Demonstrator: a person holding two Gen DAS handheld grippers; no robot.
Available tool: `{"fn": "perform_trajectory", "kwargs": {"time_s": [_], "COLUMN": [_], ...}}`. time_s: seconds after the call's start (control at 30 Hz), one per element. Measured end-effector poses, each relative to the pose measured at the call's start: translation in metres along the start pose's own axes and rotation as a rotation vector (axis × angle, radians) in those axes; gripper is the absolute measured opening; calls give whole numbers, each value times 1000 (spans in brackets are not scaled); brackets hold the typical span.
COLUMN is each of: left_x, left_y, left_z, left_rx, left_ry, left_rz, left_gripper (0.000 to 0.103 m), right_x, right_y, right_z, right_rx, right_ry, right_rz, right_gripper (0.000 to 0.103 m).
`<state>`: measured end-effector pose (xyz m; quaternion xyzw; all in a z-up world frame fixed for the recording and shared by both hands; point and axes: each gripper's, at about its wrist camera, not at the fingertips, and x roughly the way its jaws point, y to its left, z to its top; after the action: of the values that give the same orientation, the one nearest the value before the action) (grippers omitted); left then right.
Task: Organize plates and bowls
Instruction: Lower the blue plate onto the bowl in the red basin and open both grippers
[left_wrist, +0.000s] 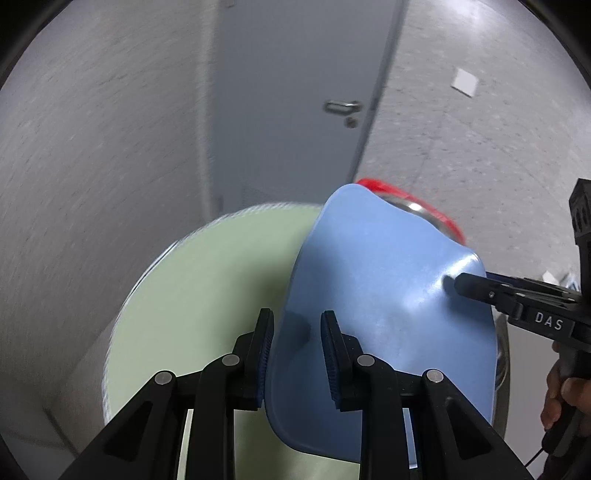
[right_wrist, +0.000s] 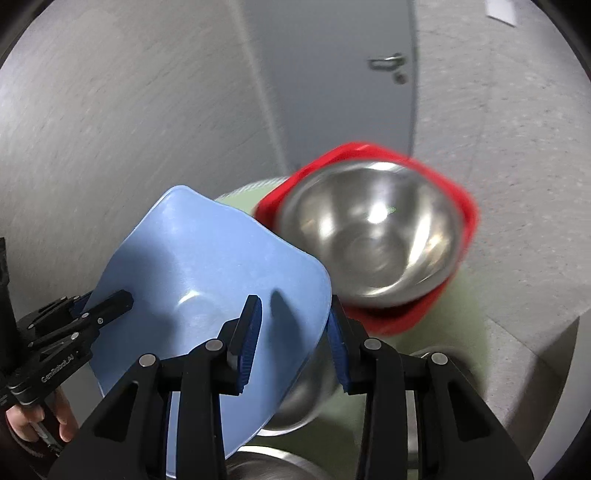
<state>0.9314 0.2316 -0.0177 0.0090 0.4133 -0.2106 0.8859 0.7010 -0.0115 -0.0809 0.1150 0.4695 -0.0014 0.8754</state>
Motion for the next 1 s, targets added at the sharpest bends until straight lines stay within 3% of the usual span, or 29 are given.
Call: {"fn": "perform_trajectory", "kwargs": {"time_s": [0.23, 0.47, 0.7, 0.87, 1.0], "left_x": [68, 155, 231, 246, 250], "left_y": [-60, -68, -71, -78, -89], "left_z": [57, 105, 124, 129, 122], "left_rx": [86, 145, 156, 186, 236], "left_ry": [25, 79, 151, 131, 109], "left_rz": [-41, -33, -13, -1, 16], "left_gripper": [22, 23, 26, 25, 35], "right_x": [2, 35, 68, 75, 77], "right_y": [-69, -110, -128, -123, -119], "right_z": [39, 63, 68, 67, 65], "right_rx": [107, 169, 189, 164, 148], "right_ry": [-48, -20, 30, 36, 33], "right_rz": [-64, -130, -166, -201, -222], "right_gripper": [36, 36, 36, 36, 38]}}
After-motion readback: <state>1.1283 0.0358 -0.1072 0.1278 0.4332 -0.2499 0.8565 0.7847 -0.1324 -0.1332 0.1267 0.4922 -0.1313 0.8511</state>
